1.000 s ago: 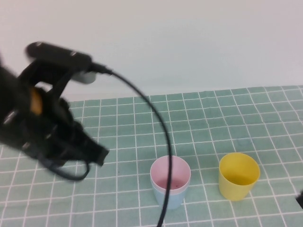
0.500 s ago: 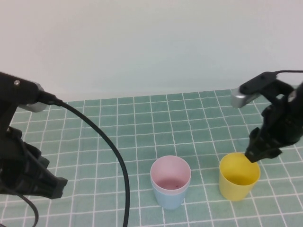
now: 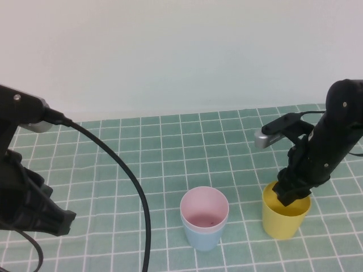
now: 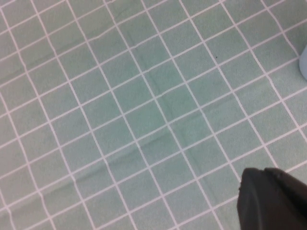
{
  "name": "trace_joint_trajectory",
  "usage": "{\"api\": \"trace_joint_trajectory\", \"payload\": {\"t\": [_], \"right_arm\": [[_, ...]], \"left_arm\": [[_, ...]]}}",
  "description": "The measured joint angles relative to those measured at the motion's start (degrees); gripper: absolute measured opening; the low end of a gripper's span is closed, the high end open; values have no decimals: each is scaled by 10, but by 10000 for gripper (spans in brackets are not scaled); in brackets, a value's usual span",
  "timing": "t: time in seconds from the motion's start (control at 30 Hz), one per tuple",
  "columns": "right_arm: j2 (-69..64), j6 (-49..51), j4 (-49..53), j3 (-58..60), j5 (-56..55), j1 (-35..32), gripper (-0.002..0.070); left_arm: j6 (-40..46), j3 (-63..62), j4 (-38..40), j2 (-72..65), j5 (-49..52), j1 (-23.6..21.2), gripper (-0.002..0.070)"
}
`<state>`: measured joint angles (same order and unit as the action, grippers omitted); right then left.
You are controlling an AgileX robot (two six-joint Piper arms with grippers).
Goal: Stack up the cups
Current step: Pick up the yellow cup, then place the yellow cup on the pink cup
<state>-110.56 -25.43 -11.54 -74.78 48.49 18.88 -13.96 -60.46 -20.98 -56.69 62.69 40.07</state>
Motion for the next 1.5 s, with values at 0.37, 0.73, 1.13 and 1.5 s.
{"api": "trace_joint_trajectory", "payload": {"t": [0.37,0.73,1.13,1.5], "right_arm": [[-2,24,19,-115,182,3,27],[37,100,34,-289,215,103,26],[38,125,61,-270,222,212,26],[29,128,74,-221,223,212,26]], "left_arm": [[-37,0,0,0,0,0,0],[-43,0,-10,0,-3,0,0],[-46,0,-11,0,-3,0,-1],[-50,0,-12,0,-21,0,-1]]}}
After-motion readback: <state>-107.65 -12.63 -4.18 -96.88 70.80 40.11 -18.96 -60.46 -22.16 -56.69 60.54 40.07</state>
